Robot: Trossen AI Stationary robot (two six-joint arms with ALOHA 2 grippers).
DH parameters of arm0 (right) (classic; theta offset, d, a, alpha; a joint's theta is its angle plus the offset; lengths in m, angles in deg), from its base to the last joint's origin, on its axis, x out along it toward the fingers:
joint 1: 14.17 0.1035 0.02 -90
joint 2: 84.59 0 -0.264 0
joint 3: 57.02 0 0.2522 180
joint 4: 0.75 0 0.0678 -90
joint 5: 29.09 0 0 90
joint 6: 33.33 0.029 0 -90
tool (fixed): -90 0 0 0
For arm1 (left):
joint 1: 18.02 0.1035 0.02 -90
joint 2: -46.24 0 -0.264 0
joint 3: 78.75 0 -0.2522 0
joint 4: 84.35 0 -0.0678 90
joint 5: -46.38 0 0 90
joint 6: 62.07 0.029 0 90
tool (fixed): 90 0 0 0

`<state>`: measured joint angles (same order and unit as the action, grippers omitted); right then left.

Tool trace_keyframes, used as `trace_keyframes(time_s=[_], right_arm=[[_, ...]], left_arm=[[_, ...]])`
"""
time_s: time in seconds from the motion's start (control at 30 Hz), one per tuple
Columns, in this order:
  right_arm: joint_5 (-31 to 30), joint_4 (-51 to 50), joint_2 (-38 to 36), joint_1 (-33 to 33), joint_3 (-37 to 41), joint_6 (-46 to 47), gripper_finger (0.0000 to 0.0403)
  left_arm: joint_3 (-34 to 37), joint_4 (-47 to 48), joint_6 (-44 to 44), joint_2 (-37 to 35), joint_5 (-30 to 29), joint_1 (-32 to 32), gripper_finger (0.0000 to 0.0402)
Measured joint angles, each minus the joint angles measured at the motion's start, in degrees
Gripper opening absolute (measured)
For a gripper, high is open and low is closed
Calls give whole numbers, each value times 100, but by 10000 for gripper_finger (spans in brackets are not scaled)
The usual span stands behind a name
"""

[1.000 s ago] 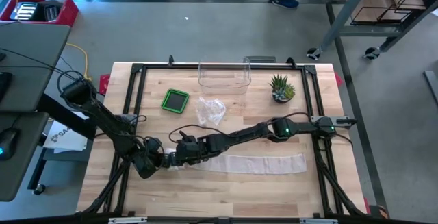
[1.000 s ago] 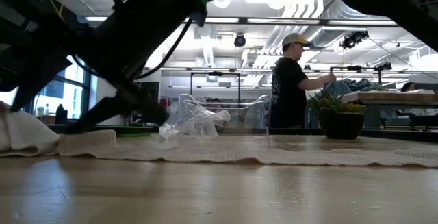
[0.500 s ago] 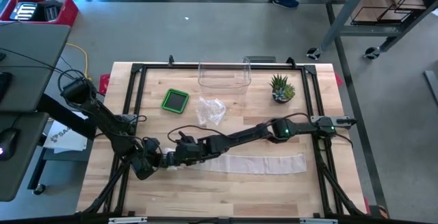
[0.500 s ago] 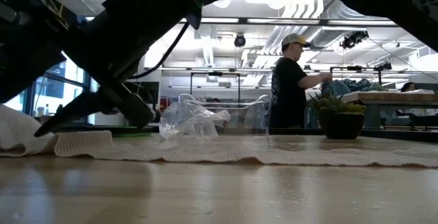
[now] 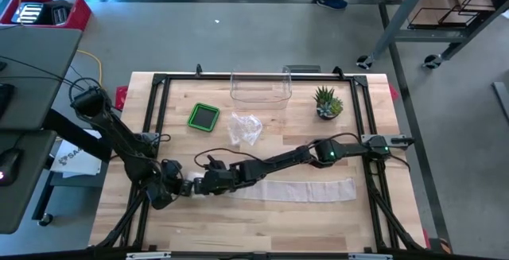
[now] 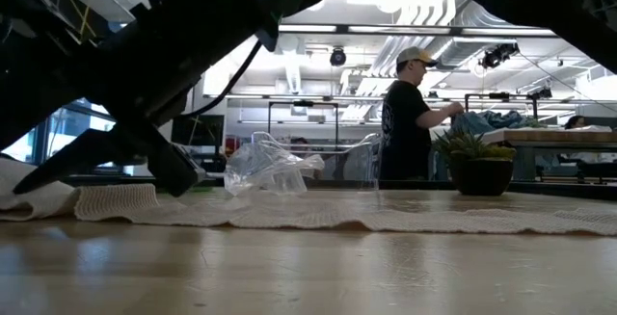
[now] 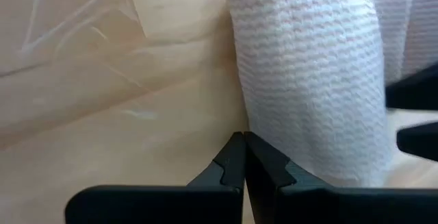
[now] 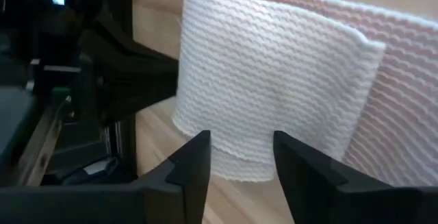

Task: Roll bandage
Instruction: Roll the bandage

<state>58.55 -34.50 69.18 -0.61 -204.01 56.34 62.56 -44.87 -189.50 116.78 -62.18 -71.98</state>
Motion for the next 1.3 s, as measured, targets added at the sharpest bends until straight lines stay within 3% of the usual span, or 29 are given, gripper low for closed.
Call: trace_keyframes(time_s=[0.27, 0.8, 1.0, 1.13, 1.3], right_arm=[[-110, 191, -2, 0, -2, 210, 193], [29, -65, -12, -79, -9, 219, 186], [363, -41, -13, -112, -9, 262, 186], [311, -31, -31, -116, -69, 47, 186], [445, -445, -231, -155, -127, -529, 186]], left_arm=[[-7, -11, 19, -101, -198, -163, 0], [-15, -24, 43, -276, -545, -642, 0], [-230, 2, 199, -316, -606, -772, 0], [-350, 638, 55, -223, -248, -723, 0], [-525, 949, 51, -221, -275, -456, 0]])
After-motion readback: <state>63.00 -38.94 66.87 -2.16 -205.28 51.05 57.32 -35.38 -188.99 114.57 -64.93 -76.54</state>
